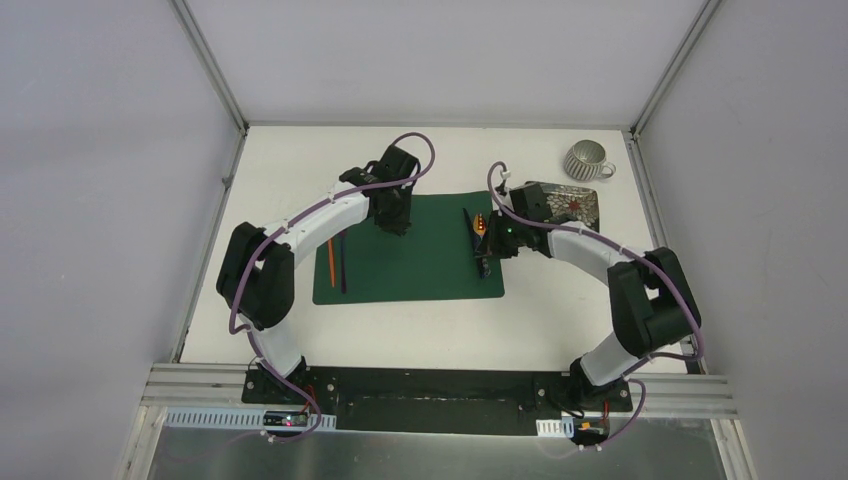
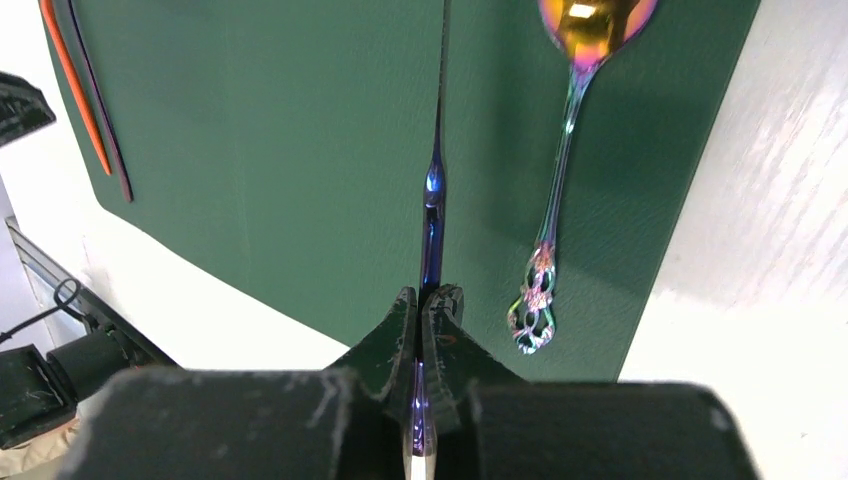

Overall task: Set the dinner table for one person
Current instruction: Place the knife on the napkin.

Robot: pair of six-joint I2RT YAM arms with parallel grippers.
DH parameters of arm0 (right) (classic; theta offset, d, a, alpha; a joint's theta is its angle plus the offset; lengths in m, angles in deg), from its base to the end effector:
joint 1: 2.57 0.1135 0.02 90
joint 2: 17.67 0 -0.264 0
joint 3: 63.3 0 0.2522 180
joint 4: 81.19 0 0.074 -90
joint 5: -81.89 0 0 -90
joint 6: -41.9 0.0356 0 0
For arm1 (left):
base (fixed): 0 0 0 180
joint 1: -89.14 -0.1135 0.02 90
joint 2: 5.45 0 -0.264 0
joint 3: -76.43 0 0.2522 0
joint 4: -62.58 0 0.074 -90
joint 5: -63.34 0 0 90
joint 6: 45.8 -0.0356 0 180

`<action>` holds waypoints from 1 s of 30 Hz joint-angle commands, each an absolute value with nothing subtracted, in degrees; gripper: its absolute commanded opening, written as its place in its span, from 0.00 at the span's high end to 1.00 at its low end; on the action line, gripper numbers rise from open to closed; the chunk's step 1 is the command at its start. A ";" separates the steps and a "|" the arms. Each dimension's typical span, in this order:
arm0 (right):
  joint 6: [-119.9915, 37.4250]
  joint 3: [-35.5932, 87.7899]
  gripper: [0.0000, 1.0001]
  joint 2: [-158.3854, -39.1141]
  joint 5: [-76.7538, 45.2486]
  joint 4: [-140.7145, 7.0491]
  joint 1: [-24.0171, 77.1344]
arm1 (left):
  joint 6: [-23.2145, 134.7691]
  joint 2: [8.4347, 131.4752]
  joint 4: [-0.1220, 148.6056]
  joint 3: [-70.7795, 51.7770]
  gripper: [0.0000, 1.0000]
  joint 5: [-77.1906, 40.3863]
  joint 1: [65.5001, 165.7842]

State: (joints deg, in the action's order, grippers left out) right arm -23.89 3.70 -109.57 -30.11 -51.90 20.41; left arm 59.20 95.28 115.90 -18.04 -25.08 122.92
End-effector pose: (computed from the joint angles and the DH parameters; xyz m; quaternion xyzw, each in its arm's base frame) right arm 0.2895 0.1373 0.1844 -0.0486 0.9347 0.2872 0.2039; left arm 0.3114 -0.2095 0.2509 0.1610 0.9514 -0.1204 0.2334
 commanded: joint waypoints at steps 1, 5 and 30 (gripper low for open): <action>-21.34 1.48 1.00 -104.64 -26.90 -55.17 21.78 | 59.58 92.18 114.79 -17.34 0.85 -25.78 123.24; -18.95 -1.17 1.00 -102.84 -24.43 -57.30 22.99 | 59.67 91.14 114.84 -16.59 0.84 -25.77 123.24; -11.89 -1.89 1.00 -110.13 -17.22 -65.96 32.28 | 59.23 88.49 115.45 -15.03 0.84 -26.09 123.24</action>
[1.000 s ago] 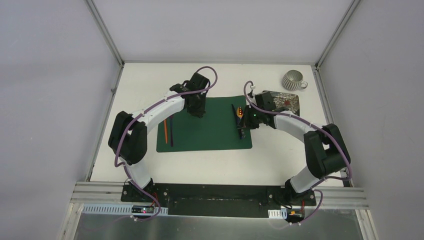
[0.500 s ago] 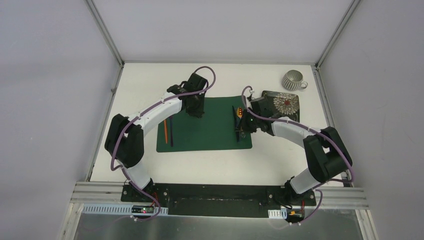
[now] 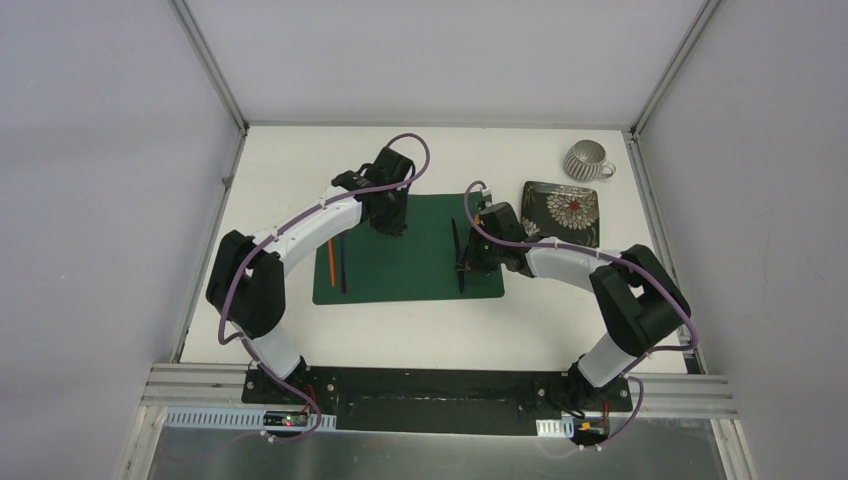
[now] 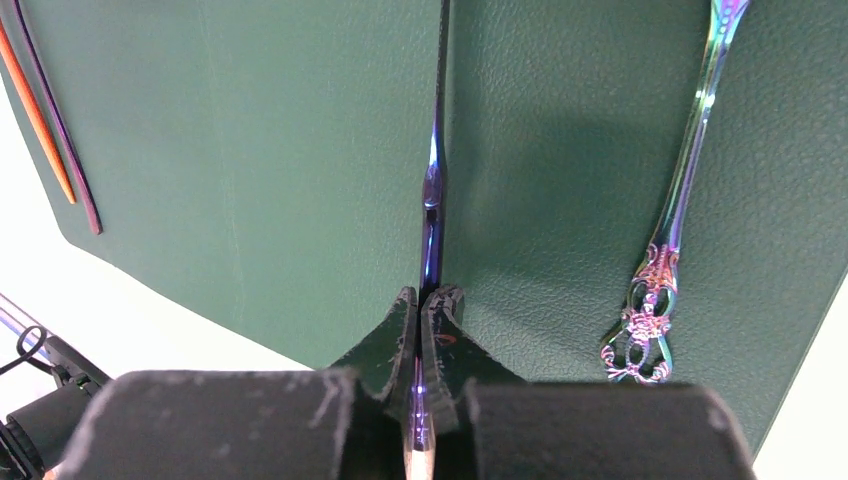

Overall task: Set the dinner table for one person
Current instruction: Place the knife on the napkin.

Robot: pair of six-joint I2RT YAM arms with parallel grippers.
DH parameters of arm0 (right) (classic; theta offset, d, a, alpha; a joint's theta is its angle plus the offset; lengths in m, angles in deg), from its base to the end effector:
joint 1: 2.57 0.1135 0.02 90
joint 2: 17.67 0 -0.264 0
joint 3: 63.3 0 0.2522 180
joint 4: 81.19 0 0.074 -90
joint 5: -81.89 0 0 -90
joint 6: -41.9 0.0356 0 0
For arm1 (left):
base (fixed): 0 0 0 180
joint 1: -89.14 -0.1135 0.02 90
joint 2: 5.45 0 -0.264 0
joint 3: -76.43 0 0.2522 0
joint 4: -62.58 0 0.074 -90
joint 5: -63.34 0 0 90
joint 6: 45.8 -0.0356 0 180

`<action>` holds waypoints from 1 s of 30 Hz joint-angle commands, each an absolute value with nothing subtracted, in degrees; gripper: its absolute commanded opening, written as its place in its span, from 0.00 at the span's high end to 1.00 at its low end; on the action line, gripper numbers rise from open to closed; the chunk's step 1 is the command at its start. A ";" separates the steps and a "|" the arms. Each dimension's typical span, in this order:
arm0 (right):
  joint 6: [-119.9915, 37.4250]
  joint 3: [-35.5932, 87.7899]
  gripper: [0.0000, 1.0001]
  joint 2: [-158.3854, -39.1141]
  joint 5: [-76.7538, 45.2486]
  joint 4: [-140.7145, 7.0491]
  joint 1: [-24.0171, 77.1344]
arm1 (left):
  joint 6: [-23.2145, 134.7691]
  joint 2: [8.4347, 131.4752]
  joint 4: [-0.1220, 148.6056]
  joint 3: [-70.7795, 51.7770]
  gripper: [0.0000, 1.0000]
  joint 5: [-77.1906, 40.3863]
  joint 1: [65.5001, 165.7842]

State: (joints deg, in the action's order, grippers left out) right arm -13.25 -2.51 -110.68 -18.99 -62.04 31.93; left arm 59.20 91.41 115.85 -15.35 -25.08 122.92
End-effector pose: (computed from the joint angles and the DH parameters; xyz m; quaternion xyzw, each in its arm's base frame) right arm 0.2560 0.1841 0.1576 -0.0285 0.9396 0.2609 0.2199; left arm 0.2989 -0.2011 0.2600 0.1607 0.9485 -0.1247 0.2429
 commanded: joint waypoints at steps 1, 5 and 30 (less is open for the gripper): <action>-11.76 -2.08 1.00 -109.97 -16.87 -65.90 32.24 | 59.23 88.46 115.46 -14.98 0.84 -26.04 123.24; -11.67 -2.33 1.00 -109.60 -16.03 -65.85 32.17 | 59.14 88.33 115.46 -14.76 0.84 -26.18 123.24; -10.75 -3.09 1.00 -110.56 -16.77 -67.18 32.32 | 59.49 88.38 115.40 -15.12 0.84 -25.98 123.24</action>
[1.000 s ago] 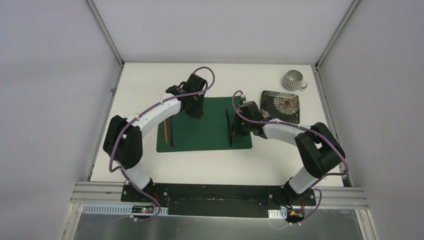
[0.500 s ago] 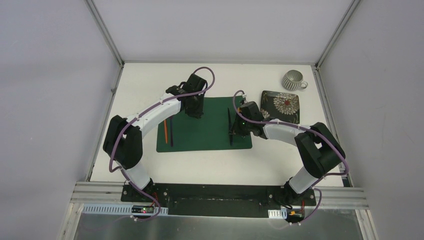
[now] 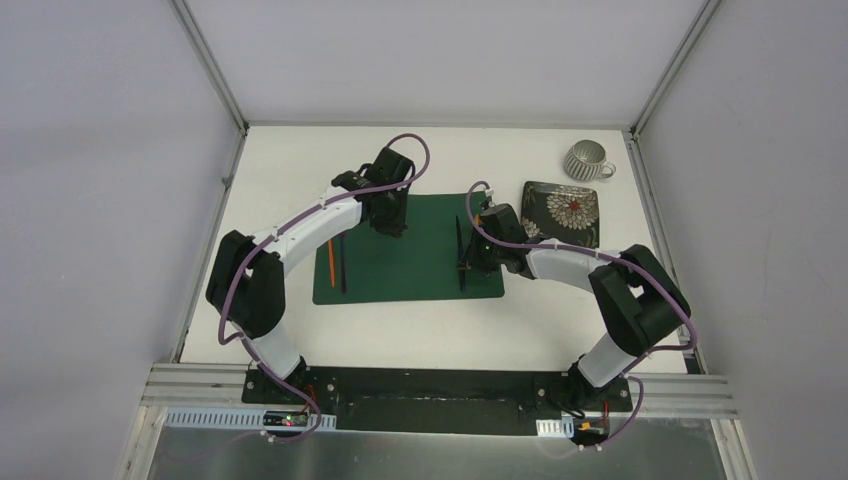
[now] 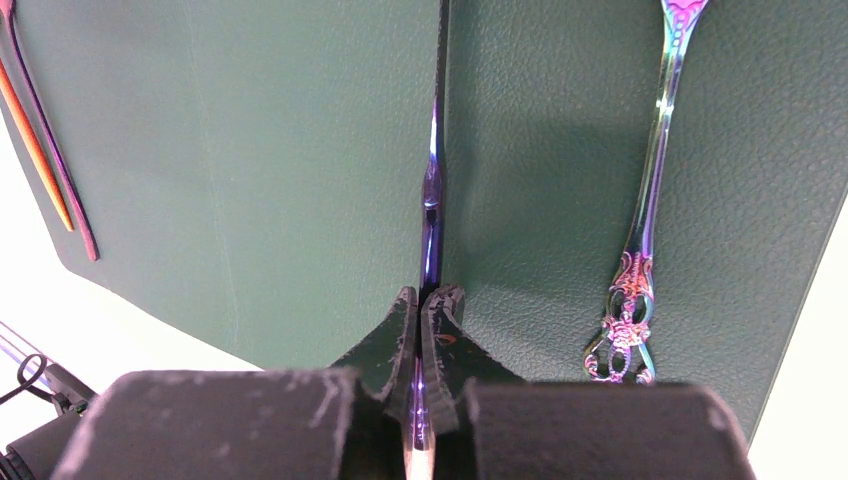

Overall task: Set the dinner table for one person
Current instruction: Place the knife on the napkin.

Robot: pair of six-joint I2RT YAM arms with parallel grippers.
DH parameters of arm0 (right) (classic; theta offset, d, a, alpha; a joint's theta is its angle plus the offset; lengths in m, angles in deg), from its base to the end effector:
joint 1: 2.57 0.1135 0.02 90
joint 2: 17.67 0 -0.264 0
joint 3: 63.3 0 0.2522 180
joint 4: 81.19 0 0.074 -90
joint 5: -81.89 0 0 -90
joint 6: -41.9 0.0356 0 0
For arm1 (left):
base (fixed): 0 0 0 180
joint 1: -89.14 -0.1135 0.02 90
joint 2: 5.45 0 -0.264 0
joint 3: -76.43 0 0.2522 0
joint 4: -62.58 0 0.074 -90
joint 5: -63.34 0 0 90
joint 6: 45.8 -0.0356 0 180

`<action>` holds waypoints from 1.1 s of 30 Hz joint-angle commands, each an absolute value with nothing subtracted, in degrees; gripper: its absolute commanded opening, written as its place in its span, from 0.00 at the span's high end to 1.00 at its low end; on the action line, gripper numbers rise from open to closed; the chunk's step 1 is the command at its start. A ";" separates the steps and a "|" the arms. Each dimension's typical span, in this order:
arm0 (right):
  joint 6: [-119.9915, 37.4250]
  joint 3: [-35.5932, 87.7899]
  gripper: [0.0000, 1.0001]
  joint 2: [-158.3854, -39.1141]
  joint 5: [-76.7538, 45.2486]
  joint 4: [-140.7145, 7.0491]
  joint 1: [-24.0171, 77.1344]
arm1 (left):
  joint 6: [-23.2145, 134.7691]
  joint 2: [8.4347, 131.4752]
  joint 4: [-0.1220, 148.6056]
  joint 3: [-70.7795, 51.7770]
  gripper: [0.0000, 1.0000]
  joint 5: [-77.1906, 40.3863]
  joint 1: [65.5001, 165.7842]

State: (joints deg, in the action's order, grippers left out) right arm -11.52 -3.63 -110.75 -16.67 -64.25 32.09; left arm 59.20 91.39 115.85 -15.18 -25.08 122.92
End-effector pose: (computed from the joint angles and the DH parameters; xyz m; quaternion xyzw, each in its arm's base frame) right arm 0.2556 0.1832 0.1542 -0.0096 0.9384 0.2540 0.2340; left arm 0.2986 -0.2009 0.2592 0.1607 0.9489 -0.1242 0.2417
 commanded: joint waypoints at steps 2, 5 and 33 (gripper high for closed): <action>-10.83 -3.04 1.00 -110.55 -16.74 -66.96 32.31 | 59.45 88.26 115.43 -15.09 0.84 -26.06 123.24; -11.06 -3.01 1.00 -110.38 -16.54 -66.36 32.28 | 59.40 88.16 115.41 -15.03 0.84 -26.09 123.24; -11.78 -2.23 0.55 -104.01 -11.59 -58.73 32.31 | 59.58 87.88 115.50 -15.77 0.84 -25.70 123.24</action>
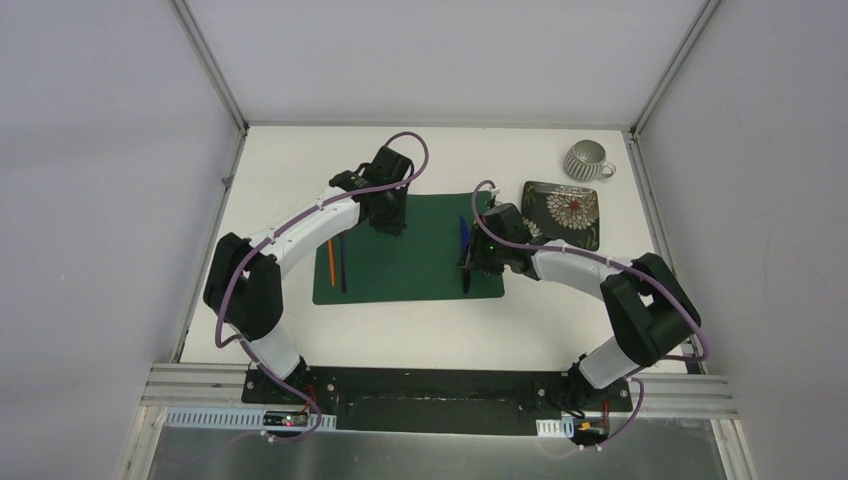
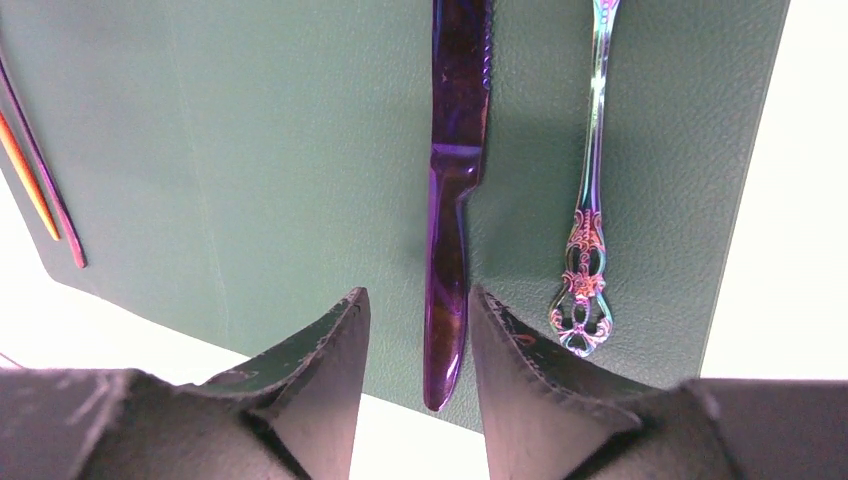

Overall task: Set the dinner table for one person
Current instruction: Place the knife on the napkin, then pick up the plate at the center of the board.

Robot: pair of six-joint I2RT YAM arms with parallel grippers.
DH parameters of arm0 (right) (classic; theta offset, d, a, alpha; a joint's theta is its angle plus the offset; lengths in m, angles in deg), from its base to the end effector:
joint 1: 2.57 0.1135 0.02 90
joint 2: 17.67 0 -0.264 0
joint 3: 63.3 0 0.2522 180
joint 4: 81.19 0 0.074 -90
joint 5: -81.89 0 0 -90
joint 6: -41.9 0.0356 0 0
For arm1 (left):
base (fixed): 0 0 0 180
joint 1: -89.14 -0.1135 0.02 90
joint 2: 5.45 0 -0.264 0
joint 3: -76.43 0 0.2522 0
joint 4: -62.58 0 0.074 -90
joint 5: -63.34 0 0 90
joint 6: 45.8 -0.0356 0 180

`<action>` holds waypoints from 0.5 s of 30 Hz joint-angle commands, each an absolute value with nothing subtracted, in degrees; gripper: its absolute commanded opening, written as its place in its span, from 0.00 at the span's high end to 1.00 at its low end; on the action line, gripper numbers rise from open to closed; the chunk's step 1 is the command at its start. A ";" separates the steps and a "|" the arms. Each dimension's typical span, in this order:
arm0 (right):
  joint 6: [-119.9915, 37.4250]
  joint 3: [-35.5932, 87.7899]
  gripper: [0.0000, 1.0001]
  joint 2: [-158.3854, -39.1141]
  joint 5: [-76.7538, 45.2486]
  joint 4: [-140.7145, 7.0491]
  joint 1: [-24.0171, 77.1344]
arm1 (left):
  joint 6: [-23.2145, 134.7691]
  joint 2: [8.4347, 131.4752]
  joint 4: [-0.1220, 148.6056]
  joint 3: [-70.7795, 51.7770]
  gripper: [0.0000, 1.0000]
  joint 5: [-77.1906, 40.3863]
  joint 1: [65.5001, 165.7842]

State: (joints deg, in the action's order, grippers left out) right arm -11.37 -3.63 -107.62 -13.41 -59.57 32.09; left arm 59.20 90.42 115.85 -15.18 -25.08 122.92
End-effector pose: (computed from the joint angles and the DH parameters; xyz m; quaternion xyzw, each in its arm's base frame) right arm 0.2491 0.1762 0.1642 0.0020 0.9443 0.2257 0.2393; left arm 0.2965 -0.1995 0.2649 0.1604 0.9465 -0.1275 0.2491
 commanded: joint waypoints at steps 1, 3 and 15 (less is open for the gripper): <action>-11.94 -2.05 0.55 -103.53 -11.55 -58.38 32.32 | 59.58 87.89 115.49 -15.81 0.84 -25.71 123.26; -11.90 -1.63 0.55 -102.16 -11.16 -57.39 32.30 | 59.58 87.98 115.50 -15.96 0.84 -25.67 123.32; -10.23 -6.73 0.49 -85.99 -5.87 -61.24 13.67 | 59.00 87.11 115.70 -15.74 0.84 -25.64 123.33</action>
State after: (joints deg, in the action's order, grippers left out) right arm -12.18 -2.62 -92.23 -8.95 -54.96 21.75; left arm 59.20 90.40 115.85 -15.18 -25.06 122.92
